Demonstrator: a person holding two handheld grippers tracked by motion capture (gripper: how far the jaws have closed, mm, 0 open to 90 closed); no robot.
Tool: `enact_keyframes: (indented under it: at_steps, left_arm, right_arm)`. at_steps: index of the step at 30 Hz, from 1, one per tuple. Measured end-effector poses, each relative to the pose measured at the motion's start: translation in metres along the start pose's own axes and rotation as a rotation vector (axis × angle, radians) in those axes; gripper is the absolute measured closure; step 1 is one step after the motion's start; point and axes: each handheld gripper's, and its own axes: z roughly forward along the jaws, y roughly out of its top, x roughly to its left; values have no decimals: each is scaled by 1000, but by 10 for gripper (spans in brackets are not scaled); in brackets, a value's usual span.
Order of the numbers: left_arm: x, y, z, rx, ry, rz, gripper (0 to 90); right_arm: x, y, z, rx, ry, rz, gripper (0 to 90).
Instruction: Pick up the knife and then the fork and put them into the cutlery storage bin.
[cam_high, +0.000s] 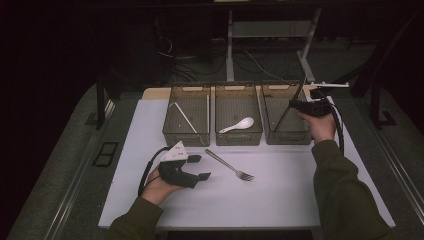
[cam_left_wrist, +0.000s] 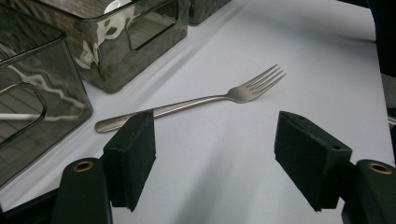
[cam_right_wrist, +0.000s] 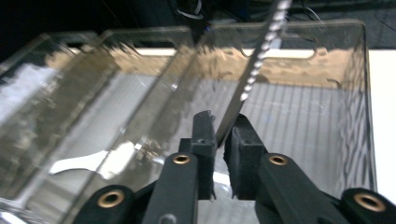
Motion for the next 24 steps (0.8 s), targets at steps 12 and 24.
enact_keyframes:
  at_steps: [12, 24]
  left_arm:
    - [0, 0, 2, 10, -2, 0, 266]
    - [-1, 0, 2, 9, -3, 11, 254]
  right_arm:
    - [-6, -7, 11, 119, -19, -4, 547]
    - [8, -12, -9, 63, 36, -70, 358]
